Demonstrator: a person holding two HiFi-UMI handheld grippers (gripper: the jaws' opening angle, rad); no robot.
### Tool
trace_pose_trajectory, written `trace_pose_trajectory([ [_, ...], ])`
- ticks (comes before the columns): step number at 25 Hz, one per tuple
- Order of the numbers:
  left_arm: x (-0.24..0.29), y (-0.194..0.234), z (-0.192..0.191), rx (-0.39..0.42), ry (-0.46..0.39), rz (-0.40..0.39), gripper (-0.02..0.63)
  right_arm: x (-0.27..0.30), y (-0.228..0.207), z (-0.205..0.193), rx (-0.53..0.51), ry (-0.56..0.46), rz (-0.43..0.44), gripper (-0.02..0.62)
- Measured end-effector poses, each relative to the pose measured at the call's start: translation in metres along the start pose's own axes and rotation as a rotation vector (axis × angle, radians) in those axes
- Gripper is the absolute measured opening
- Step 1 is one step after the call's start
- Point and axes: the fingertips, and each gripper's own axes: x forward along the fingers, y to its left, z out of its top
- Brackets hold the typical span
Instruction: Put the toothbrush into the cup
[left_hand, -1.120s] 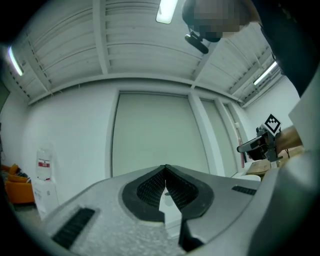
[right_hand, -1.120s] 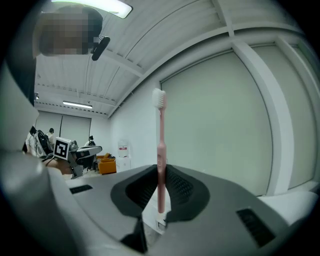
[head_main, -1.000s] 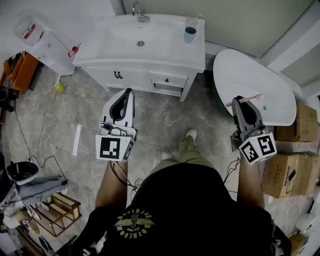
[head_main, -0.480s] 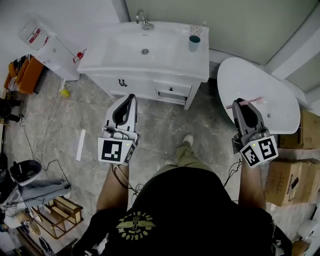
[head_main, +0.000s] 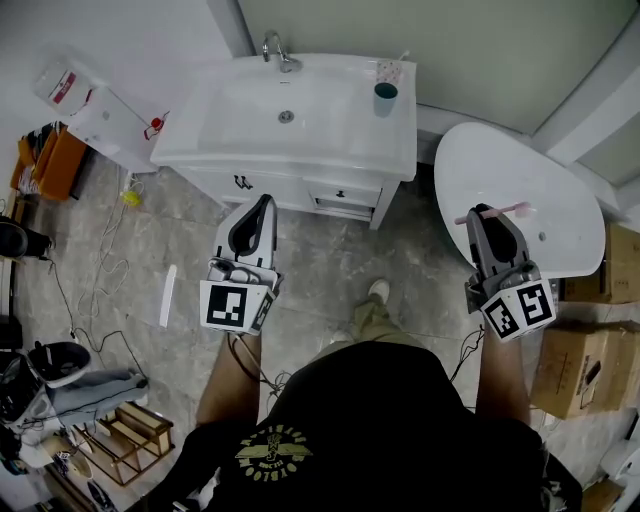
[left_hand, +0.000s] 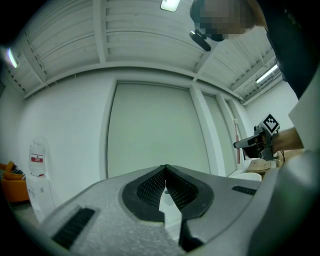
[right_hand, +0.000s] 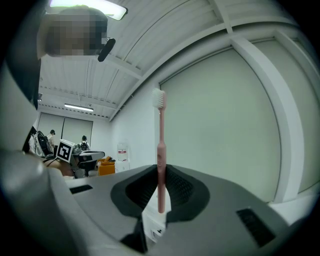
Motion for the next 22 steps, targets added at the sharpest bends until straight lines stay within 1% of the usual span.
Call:
trace_pose_trajectory([
  [11, 0.068, 0.02, -0.03, -0.035, 0.042, 0.014, 0.009, 0.066, -0.041, -0.015, 0.02, 0.039, 0.025, 0.051],
  [22, 0.13, 0.033, -0.029, -0.061, 0.035, 0.063, 0.009, 0.119, -0.091, -0.008, 0.026, 0.033, 0.077, 0.051],
])
